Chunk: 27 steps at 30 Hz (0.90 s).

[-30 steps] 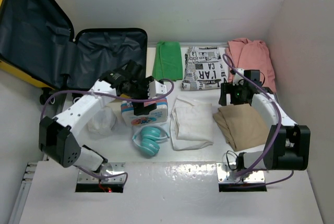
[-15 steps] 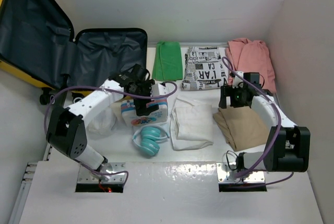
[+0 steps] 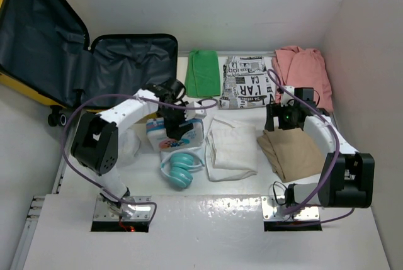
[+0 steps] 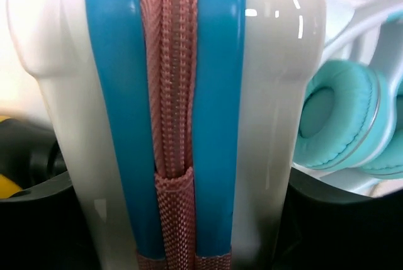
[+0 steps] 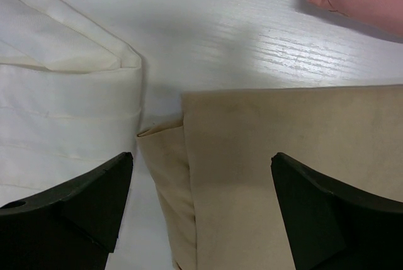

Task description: Pack the luggage

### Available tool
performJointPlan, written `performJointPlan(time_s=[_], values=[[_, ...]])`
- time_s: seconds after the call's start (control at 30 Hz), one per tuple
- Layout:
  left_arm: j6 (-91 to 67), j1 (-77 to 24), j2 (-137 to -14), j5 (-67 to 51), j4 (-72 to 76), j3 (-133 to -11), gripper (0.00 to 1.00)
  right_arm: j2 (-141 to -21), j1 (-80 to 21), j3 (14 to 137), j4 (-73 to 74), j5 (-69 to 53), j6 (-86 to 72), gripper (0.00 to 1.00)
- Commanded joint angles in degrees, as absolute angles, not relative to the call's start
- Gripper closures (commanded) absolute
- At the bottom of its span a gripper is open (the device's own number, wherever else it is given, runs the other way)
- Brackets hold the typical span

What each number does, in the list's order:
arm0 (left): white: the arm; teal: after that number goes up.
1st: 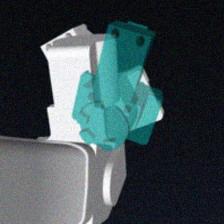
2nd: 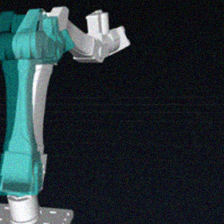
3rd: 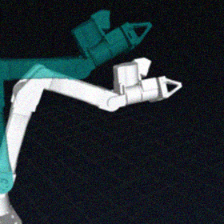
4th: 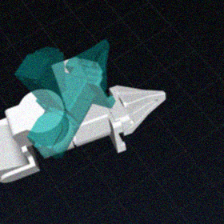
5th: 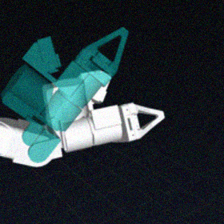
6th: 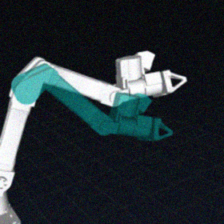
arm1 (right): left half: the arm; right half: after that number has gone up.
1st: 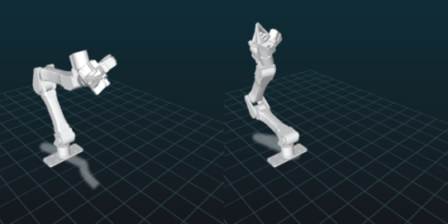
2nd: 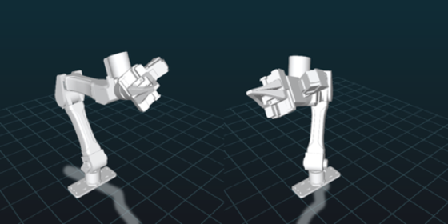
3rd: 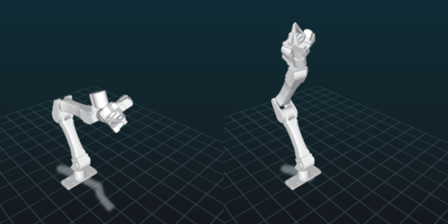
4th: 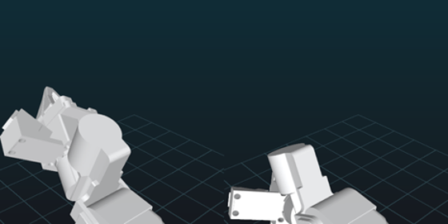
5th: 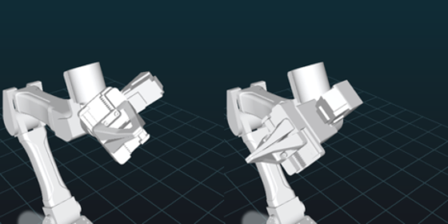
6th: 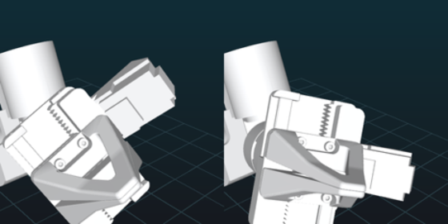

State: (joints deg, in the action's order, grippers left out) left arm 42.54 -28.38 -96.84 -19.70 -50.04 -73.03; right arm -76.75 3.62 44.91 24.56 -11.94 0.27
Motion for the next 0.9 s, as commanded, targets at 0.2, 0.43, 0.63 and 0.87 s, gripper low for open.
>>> performJointPlan(time_s=[0.2,0.43,0.63,0.87], values=[[19.63,-15.93,-97.38,-42.51,-48.16,-112.2,1.0,-78.4,3.78,48.43,23.29,-12.04,0.97,0.1],[-21.66,4.46,-101.76,-55.18,-22.63,-109.91,1.0,-81.03,3.78,50.45,23.38,-12.92,0.44,0.1],[-39.19,12.04,-106.34,-56.78,-5.63,-101.43,1.0,-85.07,2.99,55.1,23.12,-13.01,0.44,0.1],[-47.72,12.57,-117.05,-58.89,3.07,-105.72,1.0,-87.45,2.46,57.48,23.38,-13.01,-1.85,0.1]])
